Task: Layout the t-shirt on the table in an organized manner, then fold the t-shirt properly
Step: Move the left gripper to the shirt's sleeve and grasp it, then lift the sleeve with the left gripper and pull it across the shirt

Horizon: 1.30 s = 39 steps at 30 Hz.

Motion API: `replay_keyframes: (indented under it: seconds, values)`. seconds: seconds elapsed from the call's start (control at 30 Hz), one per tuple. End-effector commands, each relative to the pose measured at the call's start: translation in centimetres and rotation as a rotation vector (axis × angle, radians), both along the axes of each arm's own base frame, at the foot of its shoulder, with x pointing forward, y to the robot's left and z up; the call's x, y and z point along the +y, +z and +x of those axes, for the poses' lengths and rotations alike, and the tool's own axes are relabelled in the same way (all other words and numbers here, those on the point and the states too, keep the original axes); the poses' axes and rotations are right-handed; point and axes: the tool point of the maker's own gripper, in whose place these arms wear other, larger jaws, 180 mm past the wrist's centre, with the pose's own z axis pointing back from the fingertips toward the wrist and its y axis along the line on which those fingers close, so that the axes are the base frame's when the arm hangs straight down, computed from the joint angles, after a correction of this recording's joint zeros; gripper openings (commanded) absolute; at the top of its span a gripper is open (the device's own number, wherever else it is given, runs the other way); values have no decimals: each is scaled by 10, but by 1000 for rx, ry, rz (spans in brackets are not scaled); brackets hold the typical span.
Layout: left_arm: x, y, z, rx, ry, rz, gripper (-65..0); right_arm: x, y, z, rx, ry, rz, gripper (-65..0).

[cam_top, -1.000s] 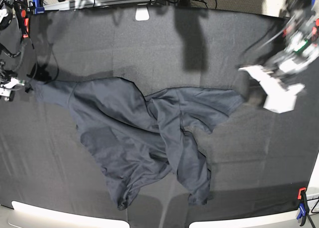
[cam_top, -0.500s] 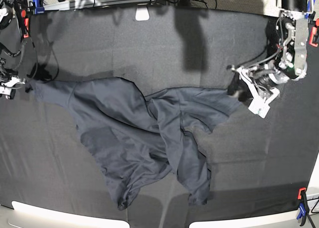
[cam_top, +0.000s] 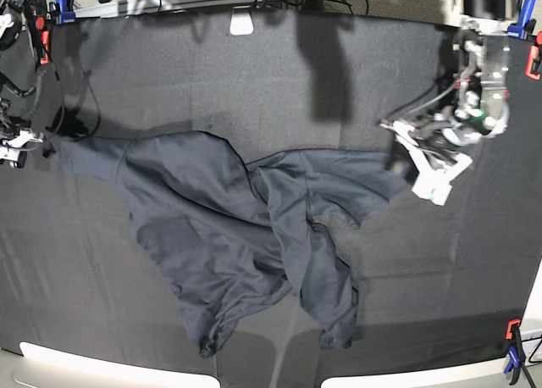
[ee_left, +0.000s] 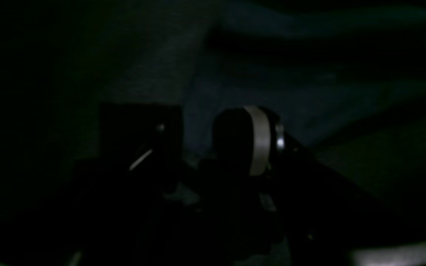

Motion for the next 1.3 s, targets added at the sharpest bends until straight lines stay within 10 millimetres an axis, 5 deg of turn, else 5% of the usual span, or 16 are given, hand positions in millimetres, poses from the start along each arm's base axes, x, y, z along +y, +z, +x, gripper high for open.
replay_keyframes:
  seconds: [0.0,0.2,0.33,0.53,0.8,1.03,1.27]
  values:
    - [4,18,14,-68,21,-10,-419,-5,16,7,-42,9,-30,-412]
    - [21,9,14,-33,99,54,-419,-5,17,8,-46,10,-31,-412]
    - [-5,5,0,-7,-50,12,-438,-5,17,8,-50,11,-32,-412]
    - [-32,15,-10,-19,-189,-93,-650,-5,17,8,-49,11,-32,-412]
    - [-54,32,-19,15,-193,-314,-650,-5,17,8,-50,11,-32,-412]
    - [-96,54,-84,234,-333,-563,-650,-5,21,12,-78,18,-37,-412]
    - [-146,117,-158,322,-655,-756,-650,7,22,17,-113,46,31,-412]
